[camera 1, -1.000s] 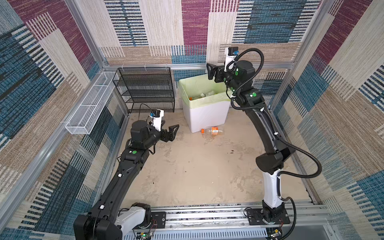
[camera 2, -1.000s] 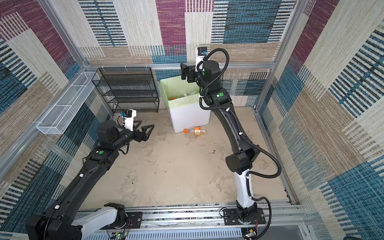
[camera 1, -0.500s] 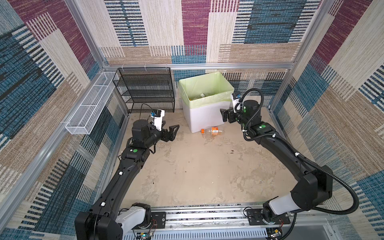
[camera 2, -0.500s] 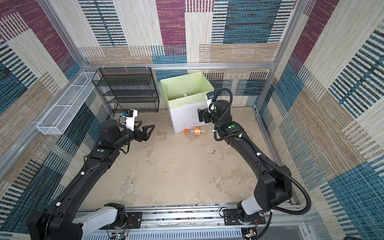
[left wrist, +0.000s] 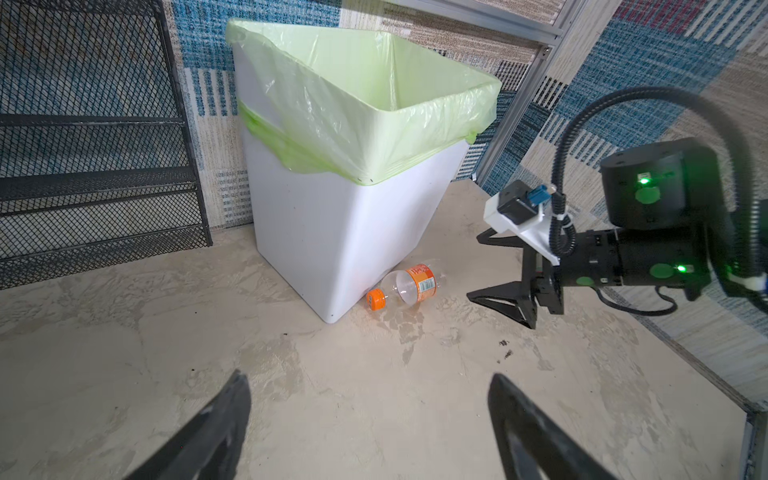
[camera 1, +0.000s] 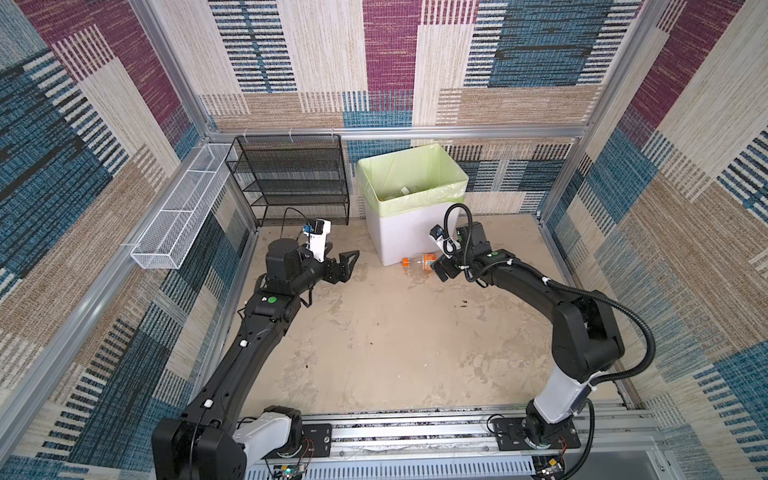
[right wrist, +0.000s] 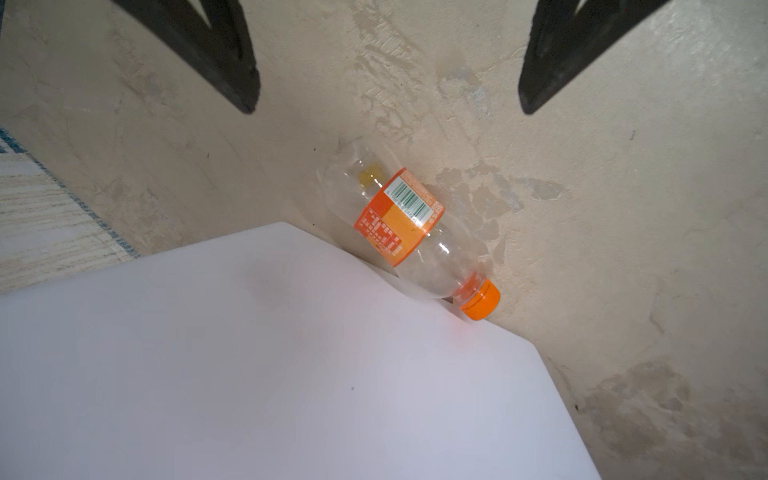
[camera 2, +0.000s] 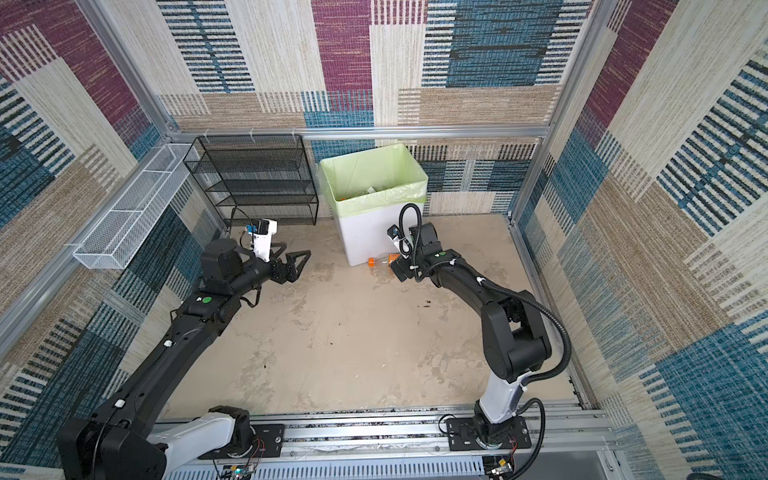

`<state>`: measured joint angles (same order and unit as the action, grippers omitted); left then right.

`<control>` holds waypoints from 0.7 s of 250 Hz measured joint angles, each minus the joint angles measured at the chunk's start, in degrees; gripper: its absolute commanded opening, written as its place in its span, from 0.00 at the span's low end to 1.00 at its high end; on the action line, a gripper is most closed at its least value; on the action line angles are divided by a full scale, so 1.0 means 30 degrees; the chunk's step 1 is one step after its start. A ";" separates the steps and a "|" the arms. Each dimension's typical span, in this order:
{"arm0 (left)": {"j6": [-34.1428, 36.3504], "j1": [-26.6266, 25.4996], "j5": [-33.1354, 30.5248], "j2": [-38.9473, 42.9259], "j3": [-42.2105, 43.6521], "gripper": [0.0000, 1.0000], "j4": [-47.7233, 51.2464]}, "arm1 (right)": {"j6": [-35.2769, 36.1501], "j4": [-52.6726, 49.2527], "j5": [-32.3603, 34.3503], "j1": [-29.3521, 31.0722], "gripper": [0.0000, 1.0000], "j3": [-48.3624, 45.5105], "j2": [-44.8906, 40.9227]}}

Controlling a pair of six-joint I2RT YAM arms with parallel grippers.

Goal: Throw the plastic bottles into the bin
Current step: 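Lower the right gripper to the orange-labelled bottle beside the bin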

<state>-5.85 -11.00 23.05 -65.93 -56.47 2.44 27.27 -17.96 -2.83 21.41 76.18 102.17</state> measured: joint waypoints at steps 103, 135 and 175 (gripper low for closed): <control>0.0095 0.0000 -0.0066 0.0022 -0.0102 0.90 0.0561 | 0.3264 -0.1676 -0.0933 0.0000 0.93 0.4612 0.4991; 0.0270 0.0000 -0.0073 0.0058 -0.0109 0.89 0.0605 | 0.3687 -0.1756 -0.1224 0.0000 0.91 0.5268 0.6025; 0.0590 0.0000 -0.0095 0.0138 -0.0138 0.89 0.0699 | 0.3796 -0.1596 -0.1945 0.0036 0.87 0.5319 0.6441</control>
<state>-4.08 -11.00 22.76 -65.52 -56.88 4.54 38.65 -22.74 -8.67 21.52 92.14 121.49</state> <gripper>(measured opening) 0.896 0.890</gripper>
